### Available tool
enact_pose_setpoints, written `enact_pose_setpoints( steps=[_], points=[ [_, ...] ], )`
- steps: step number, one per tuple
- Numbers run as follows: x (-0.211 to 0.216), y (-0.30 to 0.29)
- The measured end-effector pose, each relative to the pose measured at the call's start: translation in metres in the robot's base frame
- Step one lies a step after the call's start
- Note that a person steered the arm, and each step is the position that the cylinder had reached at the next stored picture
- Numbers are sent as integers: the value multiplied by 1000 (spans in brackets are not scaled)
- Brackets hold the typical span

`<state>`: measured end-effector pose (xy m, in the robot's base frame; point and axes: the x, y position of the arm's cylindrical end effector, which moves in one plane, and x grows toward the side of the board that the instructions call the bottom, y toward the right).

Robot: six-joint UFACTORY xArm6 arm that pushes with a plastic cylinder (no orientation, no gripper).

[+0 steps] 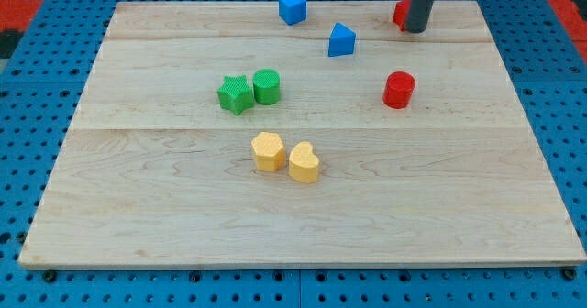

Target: Move the red circle close to blue triangle

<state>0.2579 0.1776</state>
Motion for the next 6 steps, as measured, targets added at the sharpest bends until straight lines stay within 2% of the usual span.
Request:
enact_pose_setpoints(
  steps=[2, 3, 4, 6],
  points=[
    [7, 2],
    [74, 6],
    [140, -13],
    [116, -19]
  ],
)
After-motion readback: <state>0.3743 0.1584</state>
